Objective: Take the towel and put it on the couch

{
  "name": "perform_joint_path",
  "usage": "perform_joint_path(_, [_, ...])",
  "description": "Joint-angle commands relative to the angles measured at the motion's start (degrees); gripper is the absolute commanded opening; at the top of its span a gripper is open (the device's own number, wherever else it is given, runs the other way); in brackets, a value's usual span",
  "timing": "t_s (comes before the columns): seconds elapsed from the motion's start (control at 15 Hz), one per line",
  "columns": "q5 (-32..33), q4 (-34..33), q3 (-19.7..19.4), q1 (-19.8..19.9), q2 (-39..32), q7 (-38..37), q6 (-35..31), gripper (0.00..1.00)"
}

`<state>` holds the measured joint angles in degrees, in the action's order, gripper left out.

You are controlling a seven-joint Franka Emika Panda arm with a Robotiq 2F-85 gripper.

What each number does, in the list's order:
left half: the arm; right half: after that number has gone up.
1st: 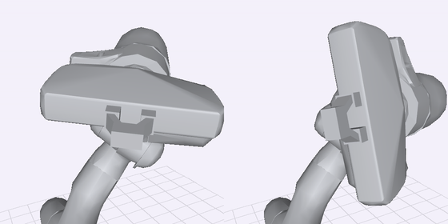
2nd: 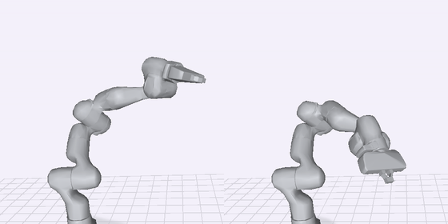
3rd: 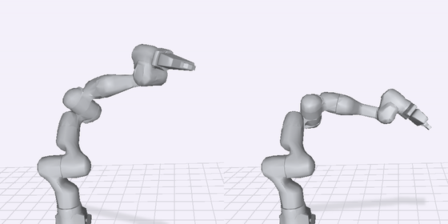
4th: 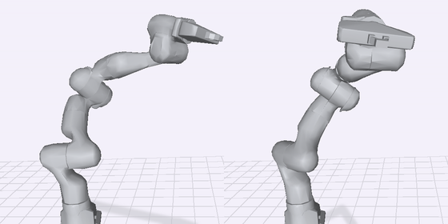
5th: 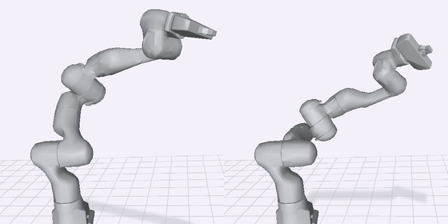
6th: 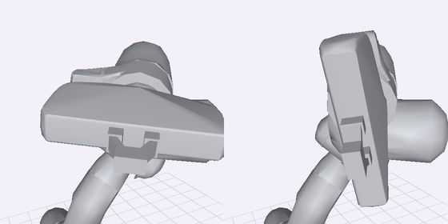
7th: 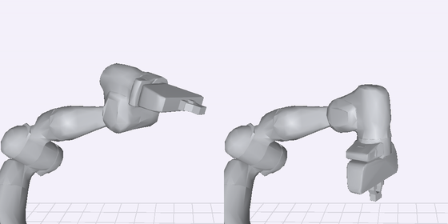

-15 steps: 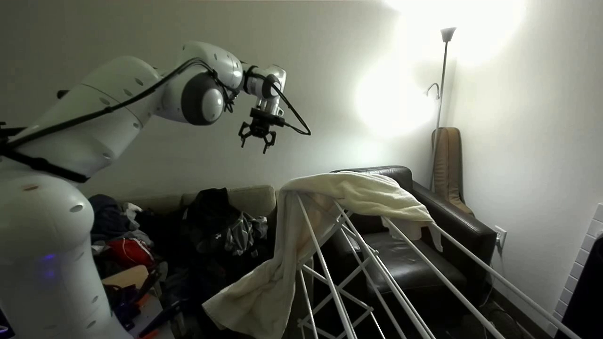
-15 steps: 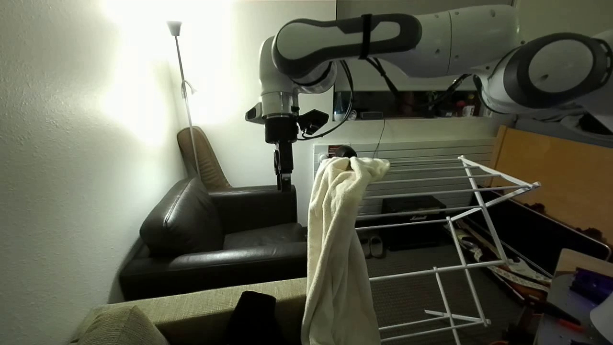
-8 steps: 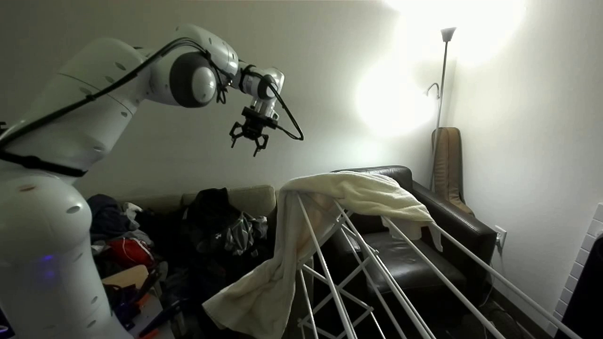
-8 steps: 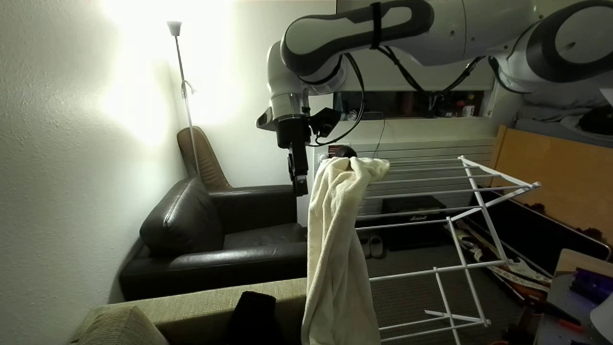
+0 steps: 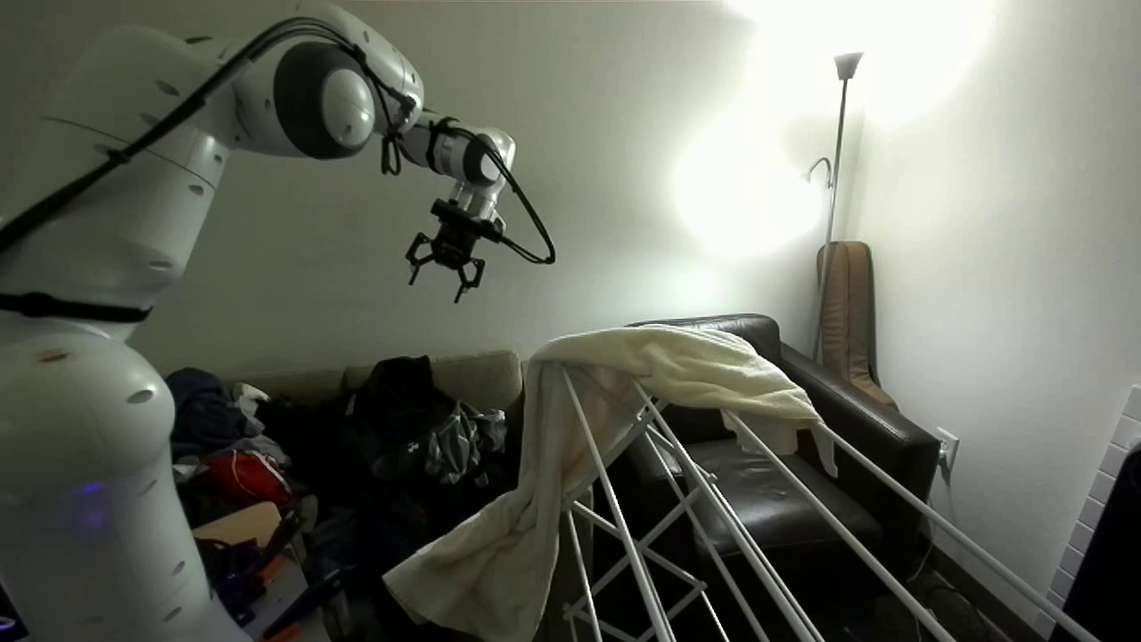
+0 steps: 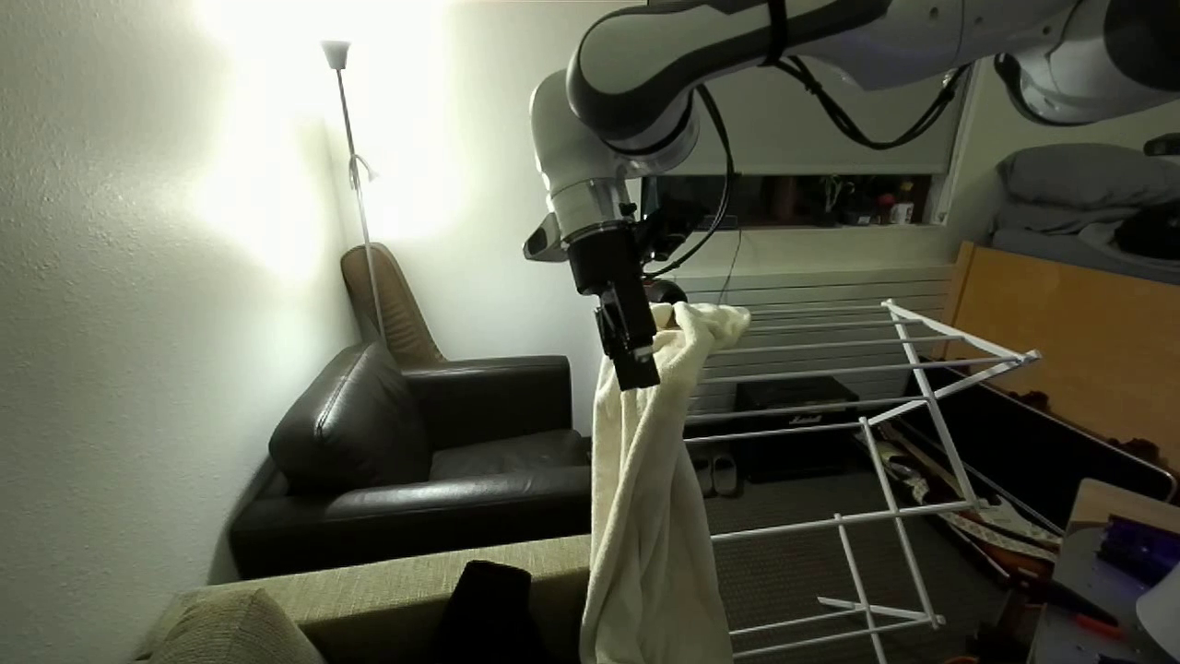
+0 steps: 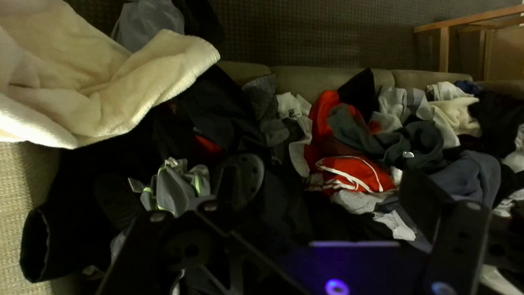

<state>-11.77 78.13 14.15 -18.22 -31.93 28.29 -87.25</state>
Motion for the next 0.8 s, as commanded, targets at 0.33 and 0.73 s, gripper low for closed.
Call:
perform_joint_path(0.33, [5.6, 12.2, 1.0, 1.2, 10.6, -1.6, 2.5, 1.0])
perform_joint_path(0.73, [7.1, 17.0, 0.7, 2.3, 15.2, -2.5, 1.9, 1.0])
